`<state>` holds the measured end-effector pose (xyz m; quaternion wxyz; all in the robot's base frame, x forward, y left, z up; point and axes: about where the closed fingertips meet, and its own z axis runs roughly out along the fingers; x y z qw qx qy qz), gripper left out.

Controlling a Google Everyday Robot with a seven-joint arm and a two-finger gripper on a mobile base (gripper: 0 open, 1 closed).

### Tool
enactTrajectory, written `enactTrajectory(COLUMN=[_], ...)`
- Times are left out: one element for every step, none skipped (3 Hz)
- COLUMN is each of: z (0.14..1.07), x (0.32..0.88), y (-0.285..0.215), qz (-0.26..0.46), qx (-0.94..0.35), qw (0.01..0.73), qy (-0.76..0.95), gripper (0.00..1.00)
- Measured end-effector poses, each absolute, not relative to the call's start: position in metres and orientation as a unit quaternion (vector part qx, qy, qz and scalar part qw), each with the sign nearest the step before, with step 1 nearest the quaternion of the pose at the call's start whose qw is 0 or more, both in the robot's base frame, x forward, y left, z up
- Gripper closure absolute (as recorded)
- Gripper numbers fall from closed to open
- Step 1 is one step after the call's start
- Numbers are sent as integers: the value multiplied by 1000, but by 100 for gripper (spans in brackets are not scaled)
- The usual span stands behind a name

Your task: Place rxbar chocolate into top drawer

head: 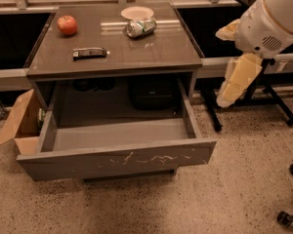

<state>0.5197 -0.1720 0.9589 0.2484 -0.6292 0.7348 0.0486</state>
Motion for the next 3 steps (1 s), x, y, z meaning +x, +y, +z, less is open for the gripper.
enactTrajectory(z=[942, 942, 941], x=[554, 558, 575], y=[-139, -136, -125], qz=[94, 98, 113], qx=[-637, -641, -654], qw=[275, 277, 288], qy=[714, 709, 690], gripper=[0, 0, 0])
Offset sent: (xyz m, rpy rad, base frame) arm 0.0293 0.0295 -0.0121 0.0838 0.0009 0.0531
